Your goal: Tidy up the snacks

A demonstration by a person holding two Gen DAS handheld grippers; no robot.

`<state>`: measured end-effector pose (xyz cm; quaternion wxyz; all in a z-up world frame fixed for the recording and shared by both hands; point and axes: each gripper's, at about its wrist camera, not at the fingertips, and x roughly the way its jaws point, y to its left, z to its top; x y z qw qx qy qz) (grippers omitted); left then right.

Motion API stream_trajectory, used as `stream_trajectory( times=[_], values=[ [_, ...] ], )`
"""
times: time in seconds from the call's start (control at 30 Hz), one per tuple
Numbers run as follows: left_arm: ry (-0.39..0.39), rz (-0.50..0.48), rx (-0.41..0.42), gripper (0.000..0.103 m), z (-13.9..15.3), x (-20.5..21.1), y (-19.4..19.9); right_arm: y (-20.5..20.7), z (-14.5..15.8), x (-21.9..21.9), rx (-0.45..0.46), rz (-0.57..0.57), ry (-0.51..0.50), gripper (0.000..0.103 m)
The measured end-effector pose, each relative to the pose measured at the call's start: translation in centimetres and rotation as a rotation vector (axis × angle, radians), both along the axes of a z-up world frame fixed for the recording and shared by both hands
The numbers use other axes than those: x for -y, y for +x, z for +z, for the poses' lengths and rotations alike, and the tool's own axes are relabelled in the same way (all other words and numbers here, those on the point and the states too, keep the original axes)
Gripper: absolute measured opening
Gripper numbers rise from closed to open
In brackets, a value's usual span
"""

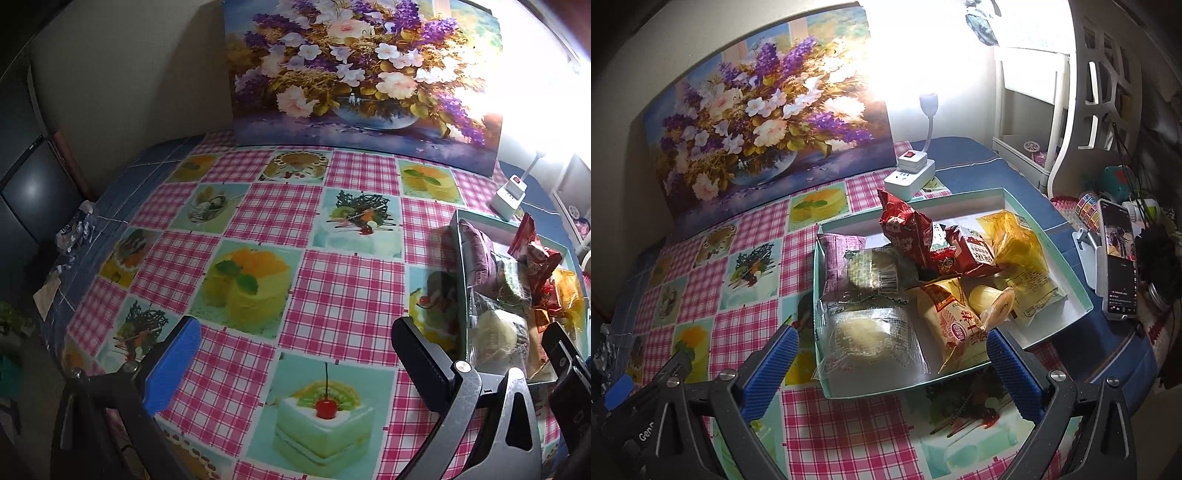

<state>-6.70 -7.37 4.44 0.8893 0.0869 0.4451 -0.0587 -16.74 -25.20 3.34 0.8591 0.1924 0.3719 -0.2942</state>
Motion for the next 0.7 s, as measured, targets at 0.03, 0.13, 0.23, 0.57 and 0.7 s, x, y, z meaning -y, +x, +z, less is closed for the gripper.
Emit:
stream_trajectory(
  times=[0.03, 0.13, 0.23, 0.57, 0.7],
  values=[
    [0.005, 0.001, -0.001, 0.103, 0.0, 0.0, 0.0, 0.0, 0.0, 0.0, 0.0, 0.001, -0.001, 0.103],
    [0.009, 0.001, -0.008, 0.103, -0.1, 0.0, 0.1, 0.1, 0.0, 0.0, -0.002, 0.003, 0.0, 0.103],
    [0.014, -0.001, -0.011, 0.103, -0.2, -0.1, 0.2, 0.2, -0.1, -0.1, -0.007, 0.007, -0.002, 0.103],
    [0.029, -0.021, -0.028, 0.103, -0.4, 0.1, 0.6, 0.9, -0.5, -0.3, -0.023, 0.03, 0.005, 0.103],
    [0.03, -0.033, -0.042, 0.103, -0.6, 0.3, 0.8, 1.2, -0.6, -0.3, -0.025, 0.04, 0.008, 0.103]
  ],
)
